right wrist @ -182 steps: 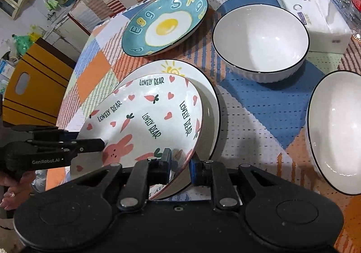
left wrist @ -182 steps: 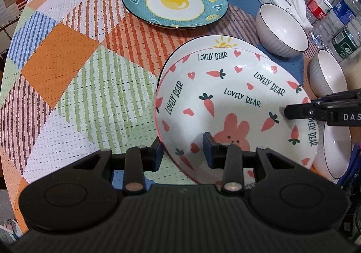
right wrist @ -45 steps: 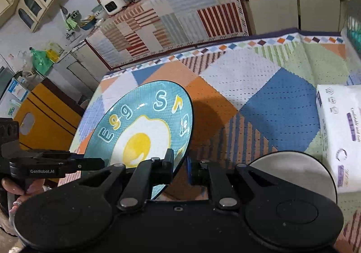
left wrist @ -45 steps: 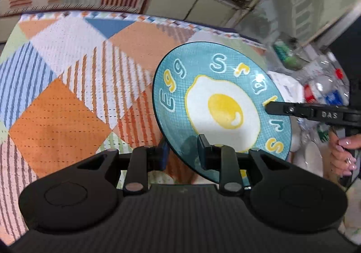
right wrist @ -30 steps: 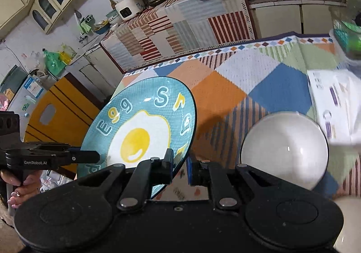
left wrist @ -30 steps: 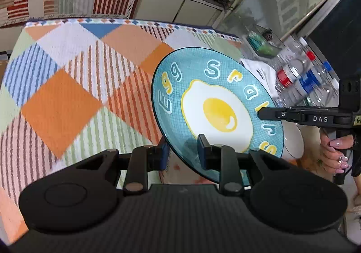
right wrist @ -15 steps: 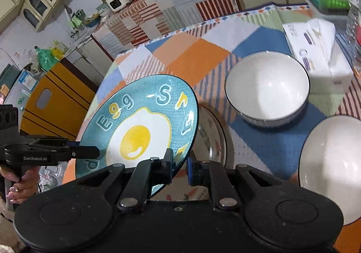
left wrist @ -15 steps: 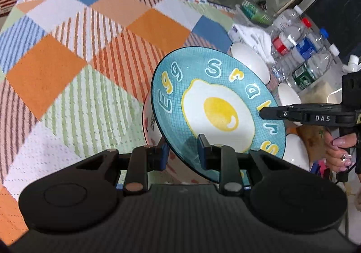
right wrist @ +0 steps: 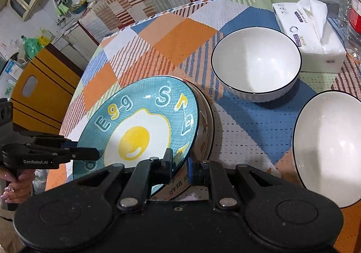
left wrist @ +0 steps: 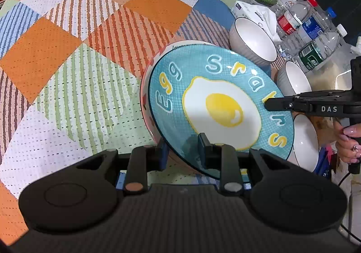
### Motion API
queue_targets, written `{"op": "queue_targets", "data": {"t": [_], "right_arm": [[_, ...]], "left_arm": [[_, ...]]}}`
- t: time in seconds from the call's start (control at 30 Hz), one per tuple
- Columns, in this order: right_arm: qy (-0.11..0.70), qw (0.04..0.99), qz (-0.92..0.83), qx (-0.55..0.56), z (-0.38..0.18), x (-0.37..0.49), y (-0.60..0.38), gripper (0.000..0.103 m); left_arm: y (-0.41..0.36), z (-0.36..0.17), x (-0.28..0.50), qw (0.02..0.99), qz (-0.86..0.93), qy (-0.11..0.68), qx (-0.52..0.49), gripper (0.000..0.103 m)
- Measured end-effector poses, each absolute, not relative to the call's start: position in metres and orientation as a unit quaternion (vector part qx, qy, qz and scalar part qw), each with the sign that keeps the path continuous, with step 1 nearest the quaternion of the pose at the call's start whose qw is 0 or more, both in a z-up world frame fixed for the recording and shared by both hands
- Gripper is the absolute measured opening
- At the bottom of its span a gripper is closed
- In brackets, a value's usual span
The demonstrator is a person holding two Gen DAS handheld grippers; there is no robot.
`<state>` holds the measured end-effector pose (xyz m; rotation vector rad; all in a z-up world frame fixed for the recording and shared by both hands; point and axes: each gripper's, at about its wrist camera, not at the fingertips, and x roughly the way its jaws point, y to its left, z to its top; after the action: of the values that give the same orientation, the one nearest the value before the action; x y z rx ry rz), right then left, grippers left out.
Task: Organize plates and bowls
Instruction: 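Carry the egg plate over the plate stack and lower it, then set the egg plate flat on the plate stack and open both grippers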
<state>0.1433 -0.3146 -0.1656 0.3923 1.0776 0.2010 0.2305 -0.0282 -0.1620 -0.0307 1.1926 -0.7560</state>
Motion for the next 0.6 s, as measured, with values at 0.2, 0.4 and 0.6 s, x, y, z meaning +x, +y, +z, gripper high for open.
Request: {"op": "queue_targets", "data": {"t": [0.2, 0.4, 0.6], "right_arm": [[0.522, 0.832, 0.077, 0.170, -0.165, 0.146, -0.305, 0.020], [0.534, 0.831, 0.064, 0.140, -0.162, 0.153, -0.289, 0.022], [0.539, 0.841, 0.031, 0.025, -0.160, 0.150, -0.254, 0.031]], "left_arm": [[-0.029, -0.160, 0.229, 0.756, -0.343, 0.557, -0.012, 0.026], [-0.025, -0.164, 0.233, 0.750, -0.325, 0.576, -0.015, 0.026], [-0.031, -0.172, 0.232, 0.742, -0.307, 0.595, -0.018, 0.026]]}}
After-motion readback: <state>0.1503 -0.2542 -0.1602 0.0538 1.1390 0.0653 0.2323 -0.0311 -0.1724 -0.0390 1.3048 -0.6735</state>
